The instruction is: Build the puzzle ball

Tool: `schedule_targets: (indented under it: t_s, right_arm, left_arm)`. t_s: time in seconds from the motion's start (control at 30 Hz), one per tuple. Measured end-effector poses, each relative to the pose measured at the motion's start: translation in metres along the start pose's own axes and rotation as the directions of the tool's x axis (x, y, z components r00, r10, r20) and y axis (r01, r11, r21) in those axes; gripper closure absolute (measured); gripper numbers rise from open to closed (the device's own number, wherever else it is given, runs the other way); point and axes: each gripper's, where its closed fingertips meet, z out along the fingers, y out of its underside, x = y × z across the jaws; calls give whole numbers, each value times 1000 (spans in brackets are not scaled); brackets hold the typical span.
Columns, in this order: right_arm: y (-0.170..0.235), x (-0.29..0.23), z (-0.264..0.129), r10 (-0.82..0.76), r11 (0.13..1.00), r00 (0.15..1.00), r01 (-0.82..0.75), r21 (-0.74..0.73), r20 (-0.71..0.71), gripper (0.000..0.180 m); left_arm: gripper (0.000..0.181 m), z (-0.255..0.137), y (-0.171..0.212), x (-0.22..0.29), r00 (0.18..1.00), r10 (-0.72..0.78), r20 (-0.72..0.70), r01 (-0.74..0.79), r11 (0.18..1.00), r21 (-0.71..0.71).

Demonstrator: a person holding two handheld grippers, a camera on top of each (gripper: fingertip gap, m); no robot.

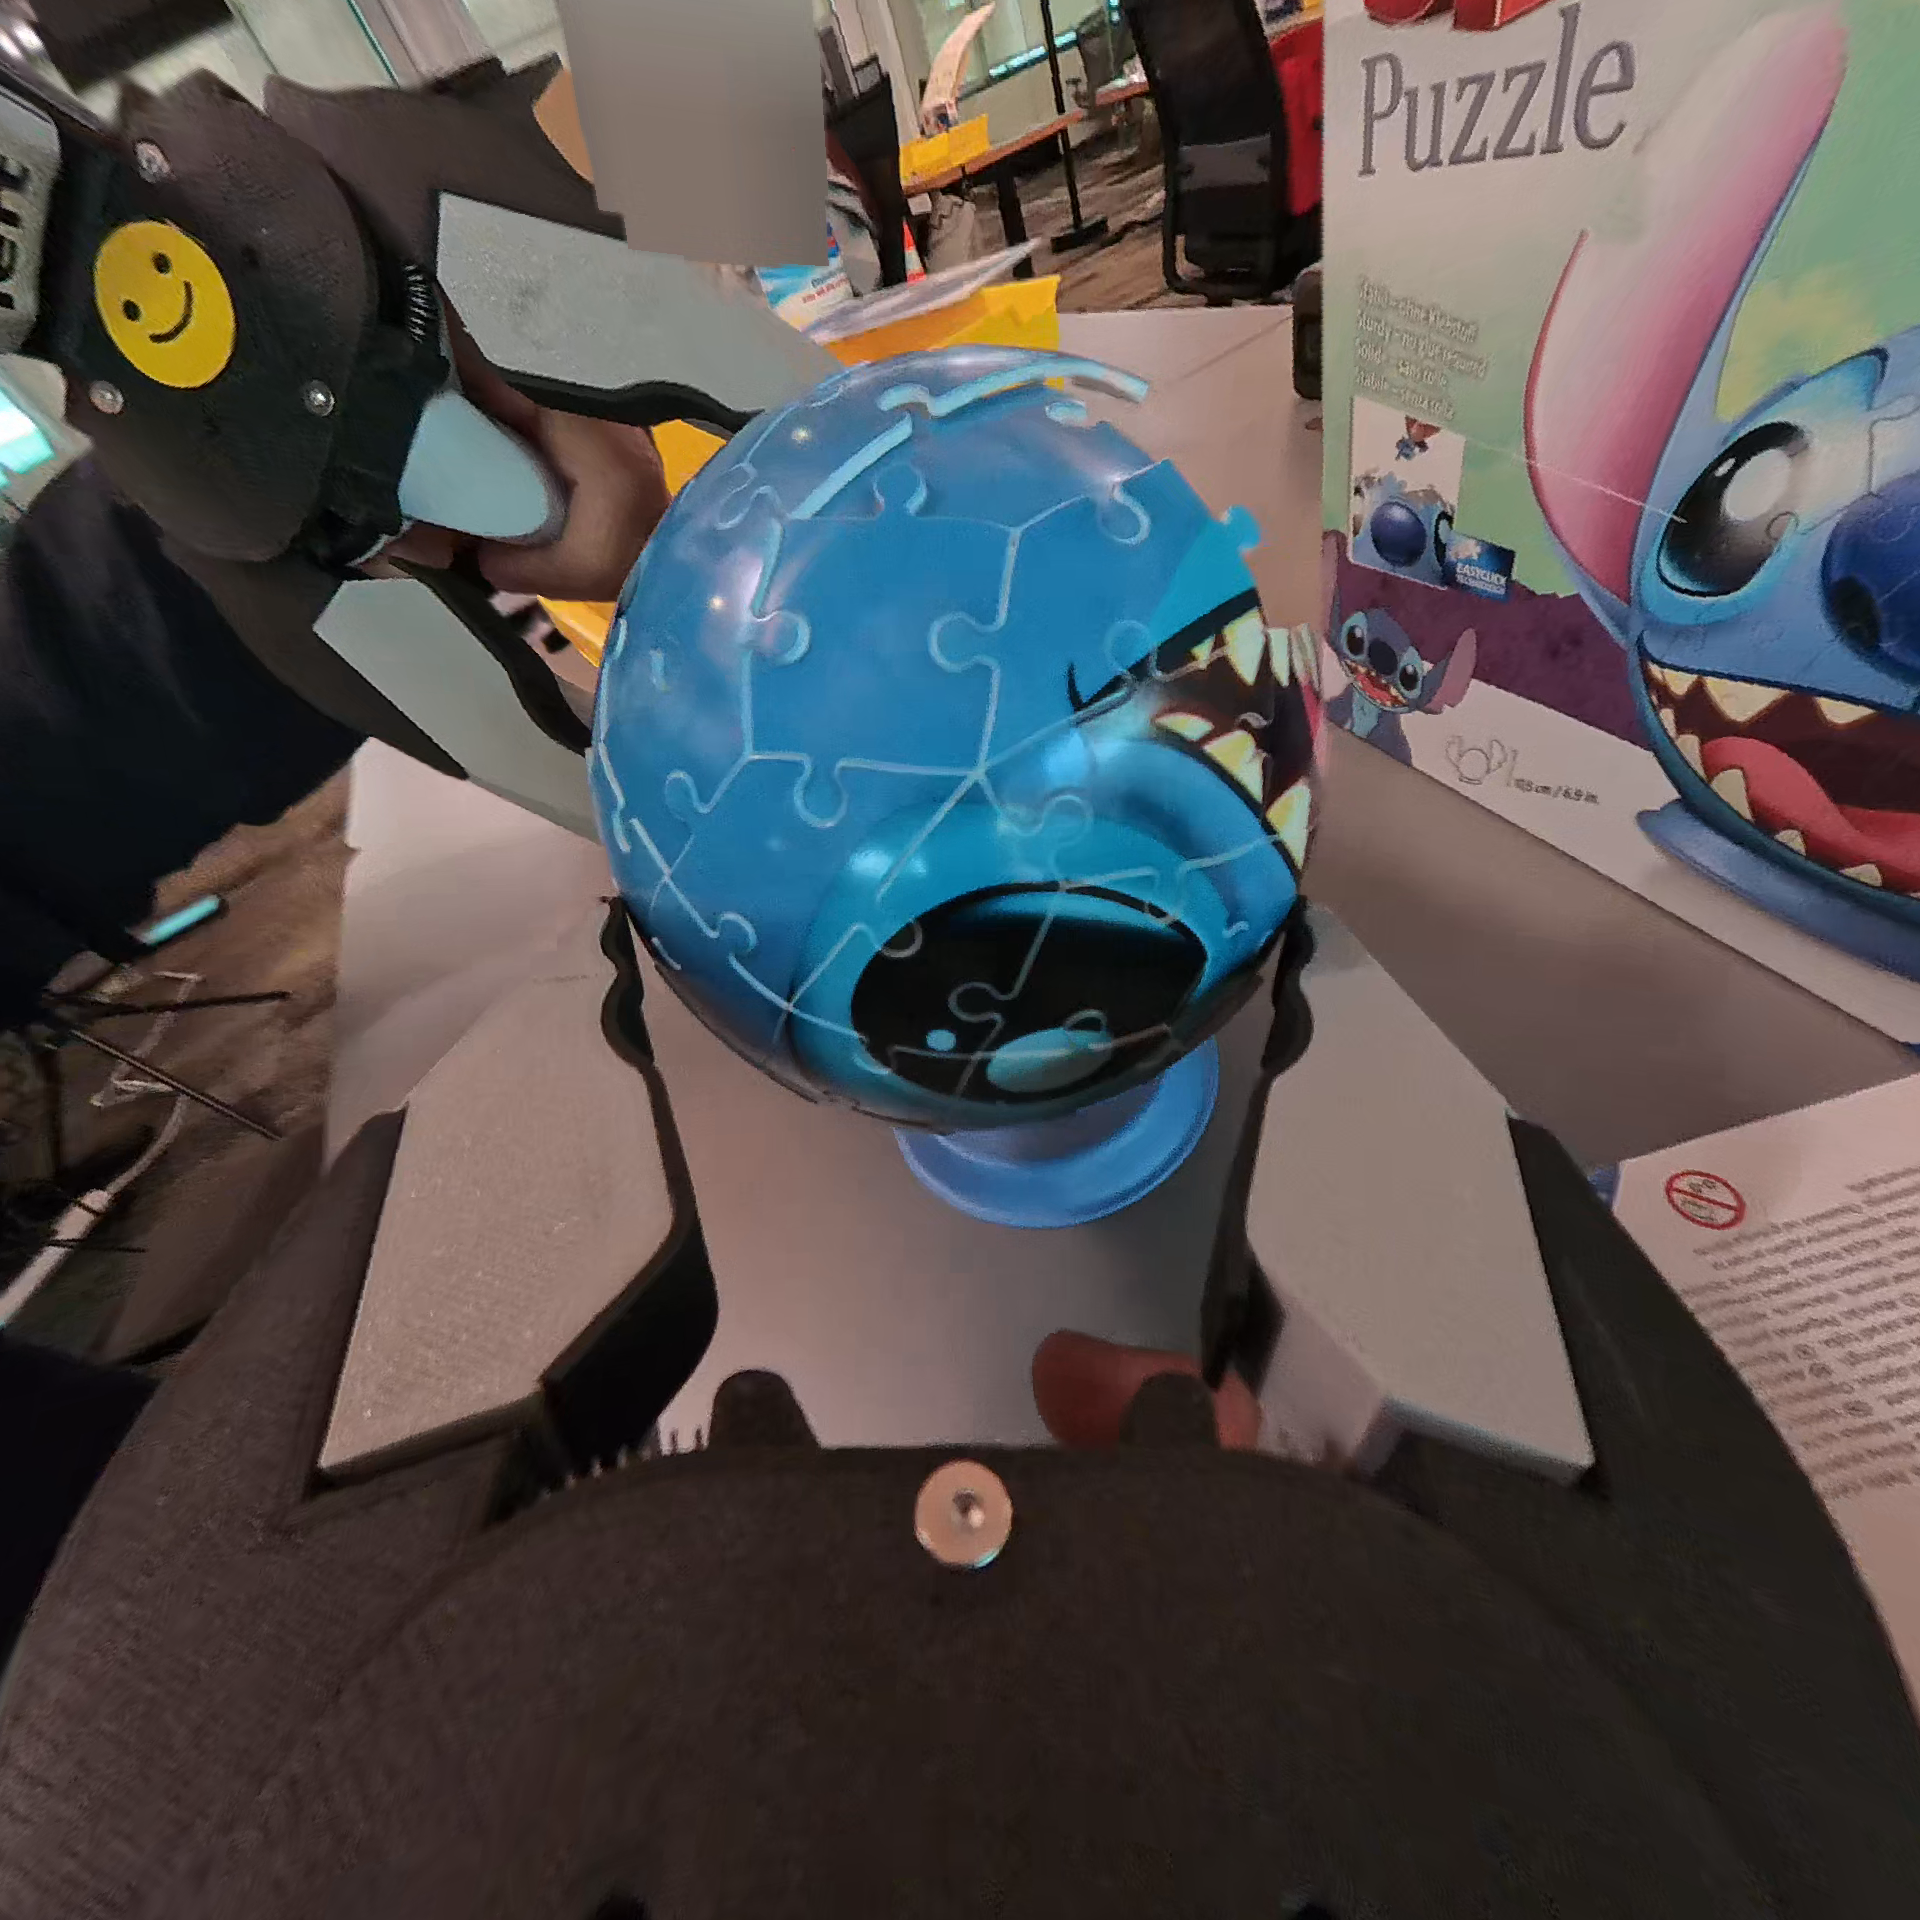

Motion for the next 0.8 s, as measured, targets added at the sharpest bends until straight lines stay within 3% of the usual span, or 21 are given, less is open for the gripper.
schedule_targets:
  t_s: [0.23, 0.53, 0.8]
  right_arm:
    - [-13, -2, -11, 237, 966, 957, -250, 67, 166, 61]
    - [-15, 0, -26, 533, 815, 801, -572, 89, 272, 56]
    - [-10, 3, -26, 679, 680, 650, -732, 42, 342, 56]
  left_arm:
    - [88, -9, -27, -12, 991, 4, -136, -12, 999, -53]
    - [88, -2, -47, -10, 948, 1, -319, -52, 987, -151]
    - [89, 2, -47, -7, 911, -8, -411, -106, 961, -254]
